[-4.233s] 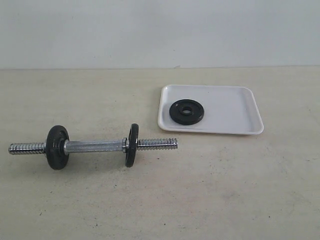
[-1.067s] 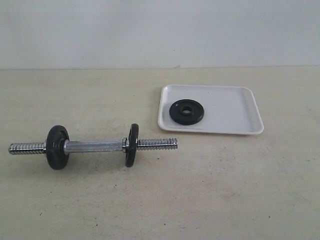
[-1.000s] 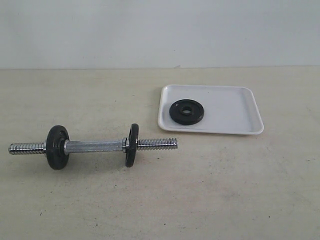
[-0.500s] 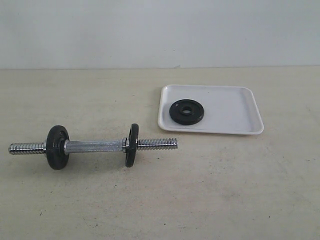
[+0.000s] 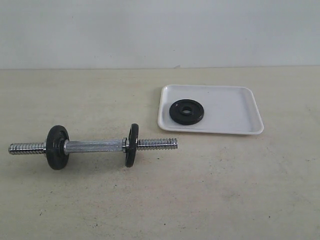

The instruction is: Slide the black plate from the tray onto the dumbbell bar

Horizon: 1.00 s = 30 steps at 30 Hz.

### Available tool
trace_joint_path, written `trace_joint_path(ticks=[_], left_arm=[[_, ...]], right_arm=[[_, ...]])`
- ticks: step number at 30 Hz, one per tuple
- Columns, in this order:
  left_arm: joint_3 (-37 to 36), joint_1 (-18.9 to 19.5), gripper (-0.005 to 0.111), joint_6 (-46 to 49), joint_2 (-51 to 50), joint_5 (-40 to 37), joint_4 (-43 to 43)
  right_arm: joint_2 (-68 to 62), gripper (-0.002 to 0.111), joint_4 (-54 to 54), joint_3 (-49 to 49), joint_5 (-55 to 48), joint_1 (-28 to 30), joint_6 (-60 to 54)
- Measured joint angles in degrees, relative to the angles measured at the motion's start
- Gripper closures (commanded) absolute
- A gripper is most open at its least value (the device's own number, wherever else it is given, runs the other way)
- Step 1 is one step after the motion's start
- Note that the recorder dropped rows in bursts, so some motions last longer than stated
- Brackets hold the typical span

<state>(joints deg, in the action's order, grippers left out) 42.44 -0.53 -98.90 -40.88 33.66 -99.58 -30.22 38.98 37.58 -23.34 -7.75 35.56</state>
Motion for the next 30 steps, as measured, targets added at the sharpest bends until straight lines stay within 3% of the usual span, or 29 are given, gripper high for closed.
trace_joint_path(ticks=[5,11,14,19,21,30], left_arm=[[0.00,0.00,0.102,0.80,-7.71,1.82,-0.09],[0.00,0.00,0.101,7.52,-18.69,9.48,-0.09],[0.00,0.00,0.090,11.24,-23.99,11.68,-0.09],[0.00,0.00,0.052,16.95,-30.54,12.24,-0.22],[0.00,0.00,0.043,17.99,-32.60,11.74,-0.26],[-0.57,0.00,0.041,27.85,-41.66,10.57,-0.35]], right_arm=[[-8.73,0.106,-8.85,0.00,-7.69,-4.06,-9.78],[-18.68,0.106,-20.34,-0.14,-11.29,-6.54,-19.93],[-22.81,0.106,-24.38,-0.27,-11.41,-6.53,-22.69],[-27.66,0.106,-26.28,-0.44,-10.53,-6.53,-23.53],[-28.69,0.106,-26.49,-0.44,-10.18,-6.53,-23.84],[-30.44,0.106,-26.95,-0.44,-5.65,-6.53,-25.45]])
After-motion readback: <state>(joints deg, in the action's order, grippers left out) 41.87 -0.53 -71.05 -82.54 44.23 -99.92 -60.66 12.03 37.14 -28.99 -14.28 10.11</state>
